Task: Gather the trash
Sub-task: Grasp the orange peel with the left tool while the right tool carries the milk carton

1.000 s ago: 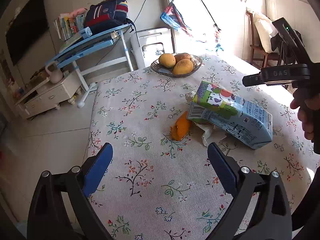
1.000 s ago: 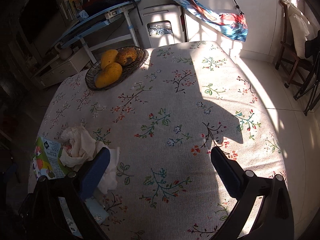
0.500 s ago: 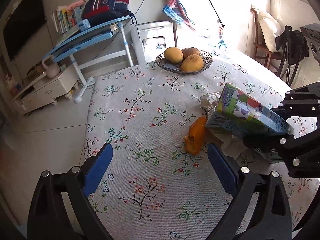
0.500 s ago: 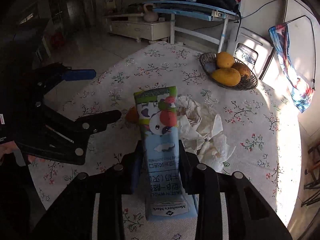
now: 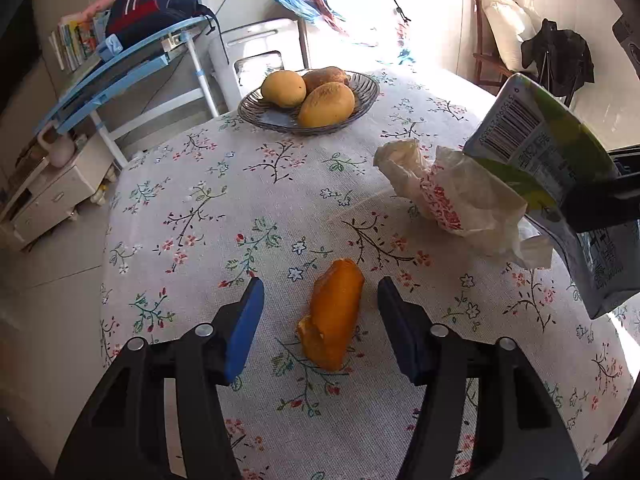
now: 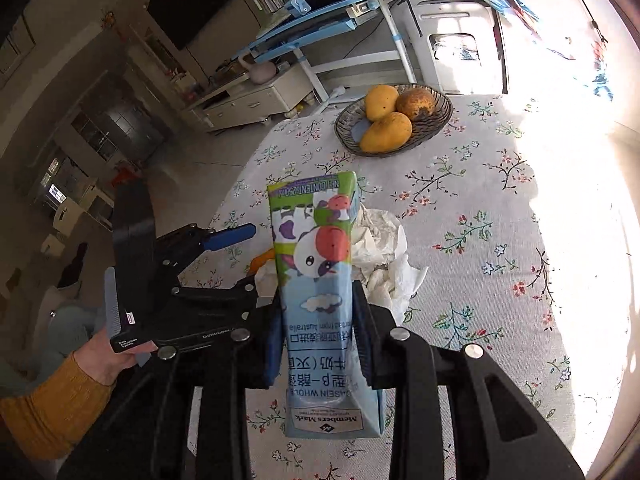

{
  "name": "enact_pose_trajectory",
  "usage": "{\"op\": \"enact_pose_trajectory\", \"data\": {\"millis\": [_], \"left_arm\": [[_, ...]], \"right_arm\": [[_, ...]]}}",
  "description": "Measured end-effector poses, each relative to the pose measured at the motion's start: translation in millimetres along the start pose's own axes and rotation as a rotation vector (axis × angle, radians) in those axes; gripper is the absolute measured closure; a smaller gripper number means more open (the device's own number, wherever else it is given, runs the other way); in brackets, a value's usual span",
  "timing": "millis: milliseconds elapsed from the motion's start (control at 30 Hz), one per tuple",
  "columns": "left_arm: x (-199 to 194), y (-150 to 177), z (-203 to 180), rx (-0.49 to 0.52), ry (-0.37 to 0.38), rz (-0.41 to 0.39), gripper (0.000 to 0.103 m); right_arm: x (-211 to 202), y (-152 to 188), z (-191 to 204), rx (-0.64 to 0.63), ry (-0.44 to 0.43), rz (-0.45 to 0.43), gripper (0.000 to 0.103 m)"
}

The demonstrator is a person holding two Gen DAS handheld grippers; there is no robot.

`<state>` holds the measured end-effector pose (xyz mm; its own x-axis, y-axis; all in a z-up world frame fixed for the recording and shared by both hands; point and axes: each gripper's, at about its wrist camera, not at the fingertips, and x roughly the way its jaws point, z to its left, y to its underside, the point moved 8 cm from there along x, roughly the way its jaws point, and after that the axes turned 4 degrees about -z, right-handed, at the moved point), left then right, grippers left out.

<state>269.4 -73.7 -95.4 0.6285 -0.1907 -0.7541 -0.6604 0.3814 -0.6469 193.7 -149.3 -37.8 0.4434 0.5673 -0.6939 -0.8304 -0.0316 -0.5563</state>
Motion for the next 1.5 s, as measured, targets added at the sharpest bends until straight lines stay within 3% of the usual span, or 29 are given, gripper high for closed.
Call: {"op": "enact_pose_trajectory", "data": {"millis": [67, 167, 267, 467, 800, 1000, 1500], "left_arm": [[-1.5, -0.3, -7.6, 0.007, 0.006, -0.008, 0.079], [-7.7, 4.7, -9.8, -0.013, 0.009, -0.015, 0.084], [-21.4, 15.4, -3.9, -0.102, 0.045, -0.024, 0.088], [-64.3, 39.0, -3.7, -0.173, 0.057, -0.089, 0.088], [-122.0, 84.9, -12.6, -0.217, -0.017, -0.161, 0.088], [-135.4, 98.6, -17.0, -0.182, -0.036, -0.172, 0.088], [-132.6, 95.2, -22.2, -0.163, -0.039, -0.185, 0.088]], "right_arm": [[-0.1, 4.2, 3.2, -0.005, -0.001, 0.004, 0.072], [-11.7, 2.1, 9.6, 0.0, -0.021, -0.033, 0.072], [-29.8, -1.2, 15.8, 0.012, -0.054, -0.09, 0.072], [-47.0, 7.7, 23.0, 0.051, -0.086, -0.138, 0.072], [-63.1, 20.8, 45.2, 0.094, -0.115, -0.221, 0.072], [-53.6, 35.8, 57.3, 0.121, -0.12, -0.229, 0.072], [-34.1, 45.6, 59.6, 0.129, -0.114, -0.192, 0.072]]}}
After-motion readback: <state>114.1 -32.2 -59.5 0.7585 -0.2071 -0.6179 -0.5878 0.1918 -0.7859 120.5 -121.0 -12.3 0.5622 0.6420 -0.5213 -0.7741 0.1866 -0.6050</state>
